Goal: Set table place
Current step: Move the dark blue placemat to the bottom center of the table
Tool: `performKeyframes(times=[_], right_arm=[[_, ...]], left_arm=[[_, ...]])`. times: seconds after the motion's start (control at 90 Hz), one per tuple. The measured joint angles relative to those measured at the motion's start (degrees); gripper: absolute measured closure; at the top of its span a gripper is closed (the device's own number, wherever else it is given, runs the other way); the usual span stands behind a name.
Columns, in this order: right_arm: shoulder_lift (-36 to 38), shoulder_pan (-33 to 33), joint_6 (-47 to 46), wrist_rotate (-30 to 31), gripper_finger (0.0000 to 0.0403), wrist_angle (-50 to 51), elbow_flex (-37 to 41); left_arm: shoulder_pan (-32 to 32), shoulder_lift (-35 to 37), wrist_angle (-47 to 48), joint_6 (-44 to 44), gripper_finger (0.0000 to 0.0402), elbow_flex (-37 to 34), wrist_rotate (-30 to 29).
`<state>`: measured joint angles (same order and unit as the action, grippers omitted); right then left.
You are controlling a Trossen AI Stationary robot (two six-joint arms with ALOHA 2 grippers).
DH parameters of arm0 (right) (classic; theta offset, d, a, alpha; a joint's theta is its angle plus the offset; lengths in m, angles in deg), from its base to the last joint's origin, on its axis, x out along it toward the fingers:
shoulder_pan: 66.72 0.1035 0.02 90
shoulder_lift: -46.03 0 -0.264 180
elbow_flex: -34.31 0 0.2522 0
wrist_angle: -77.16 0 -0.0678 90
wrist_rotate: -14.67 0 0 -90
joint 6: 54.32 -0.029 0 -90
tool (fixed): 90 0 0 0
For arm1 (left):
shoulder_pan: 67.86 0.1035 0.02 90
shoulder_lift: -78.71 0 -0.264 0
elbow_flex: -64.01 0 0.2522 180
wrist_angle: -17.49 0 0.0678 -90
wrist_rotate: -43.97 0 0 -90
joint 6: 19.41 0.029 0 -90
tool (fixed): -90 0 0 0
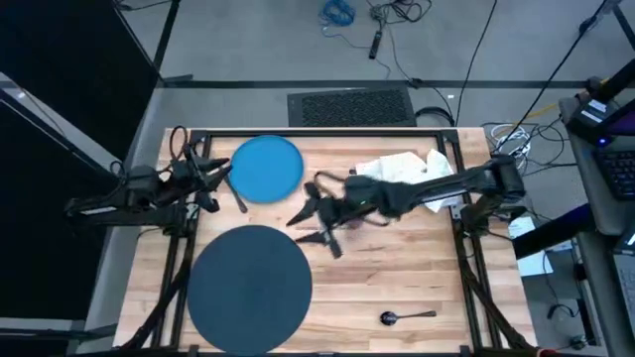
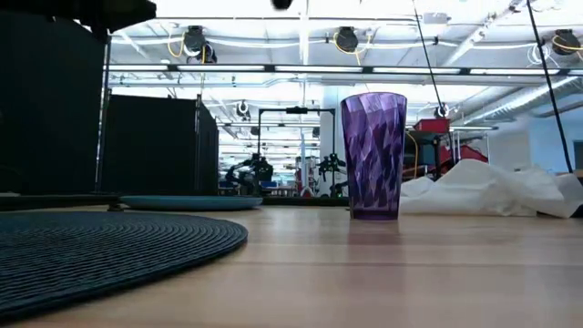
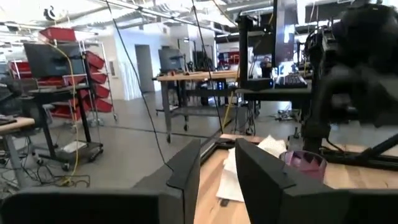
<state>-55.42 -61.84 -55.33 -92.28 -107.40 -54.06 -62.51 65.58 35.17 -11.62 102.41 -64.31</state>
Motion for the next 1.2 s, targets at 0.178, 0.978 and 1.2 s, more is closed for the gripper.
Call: performKeyframes(times=[0.178,0.978,1.2], right_arm=[[-7.4,0.0,-3.9,0.0,0.0218,-0.1,-1.4],[-17.6,3.5,-15.3,11.3,0.0218,20.7,-7.4],[-22.0,4.4,-22.3,15.4,0.0218,20.6,-7.4]], left_arm=[[0.0,0.0,1.4,-0.9,0.0316,0.0,0.0],[0.0,0.0,5.7,-6.0,0.0316,0.0,-0.3],[0.0,0.0,6.0,-7.3,0.0316,0.0,-0.3]])
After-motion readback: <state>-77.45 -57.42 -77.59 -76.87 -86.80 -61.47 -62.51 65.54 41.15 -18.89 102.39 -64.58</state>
